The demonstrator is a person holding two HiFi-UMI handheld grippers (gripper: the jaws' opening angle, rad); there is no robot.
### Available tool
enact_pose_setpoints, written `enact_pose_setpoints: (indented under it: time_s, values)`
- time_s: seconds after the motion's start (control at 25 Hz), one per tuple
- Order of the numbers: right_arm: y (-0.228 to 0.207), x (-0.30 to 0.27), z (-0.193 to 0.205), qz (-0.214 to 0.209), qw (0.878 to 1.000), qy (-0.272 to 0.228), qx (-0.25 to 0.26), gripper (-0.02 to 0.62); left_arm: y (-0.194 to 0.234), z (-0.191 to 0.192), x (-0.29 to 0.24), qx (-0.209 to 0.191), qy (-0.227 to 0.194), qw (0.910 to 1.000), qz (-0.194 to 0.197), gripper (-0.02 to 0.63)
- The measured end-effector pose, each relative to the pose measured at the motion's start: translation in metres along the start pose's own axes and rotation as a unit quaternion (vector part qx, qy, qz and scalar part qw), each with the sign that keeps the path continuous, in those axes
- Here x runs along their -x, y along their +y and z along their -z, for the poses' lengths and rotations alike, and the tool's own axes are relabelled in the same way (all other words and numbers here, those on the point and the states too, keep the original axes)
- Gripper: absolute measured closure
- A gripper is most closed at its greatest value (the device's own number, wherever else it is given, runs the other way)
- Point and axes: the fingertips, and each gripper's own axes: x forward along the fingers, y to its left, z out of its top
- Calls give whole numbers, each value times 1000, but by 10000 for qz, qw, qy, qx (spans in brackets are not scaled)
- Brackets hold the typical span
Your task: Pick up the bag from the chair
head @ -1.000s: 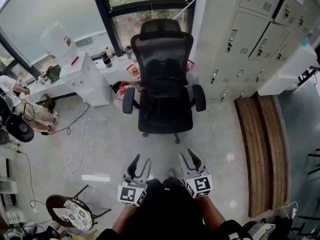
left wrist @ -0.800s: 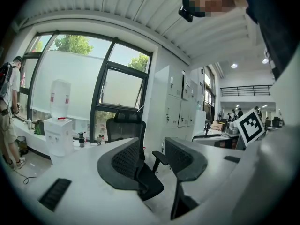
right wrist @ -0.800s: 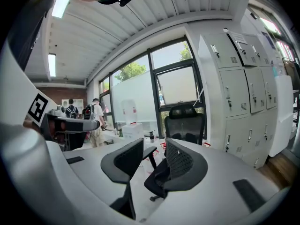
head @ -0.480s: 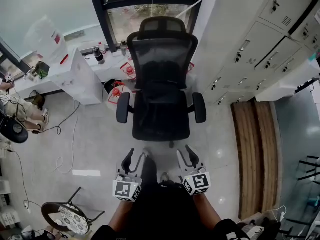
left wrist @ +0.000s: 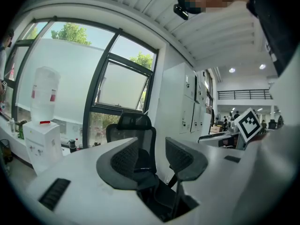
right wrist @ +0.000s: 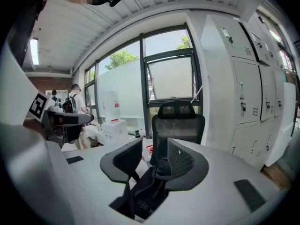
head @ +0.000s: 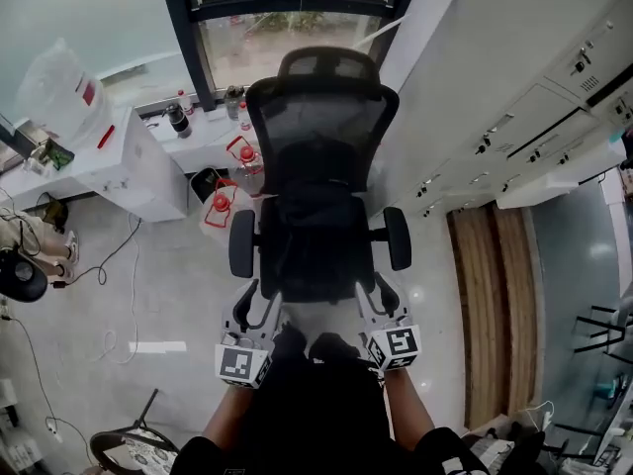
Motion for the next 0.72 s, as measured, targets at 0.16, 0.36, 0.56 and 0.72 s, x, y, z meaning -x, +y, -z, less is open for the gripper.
enact_pose_setpoints:
  time_s: [0.16, 0.36, 0.56, 0.72]
  values:
    - [-11, -23, 0, 65, 9997, 200, -92, 453, 11, -1, -18, 37, 101, 9999, 134, 442]
    - [-29, -53, 0, 121, 9991, 385, -85, 448, 20, 5, -52, -101, 297, 9993, 185, 442]
    - [-47, -89, 10, 35, 9987, 465, -204, 445, 26, 17, -85, -142, 480, 9986, 192, 430]
    - [-63, -122, 13, -143, 9975, 650, -257, 443, 37, 26, -114, -44, 669, 9977, 80, 430]
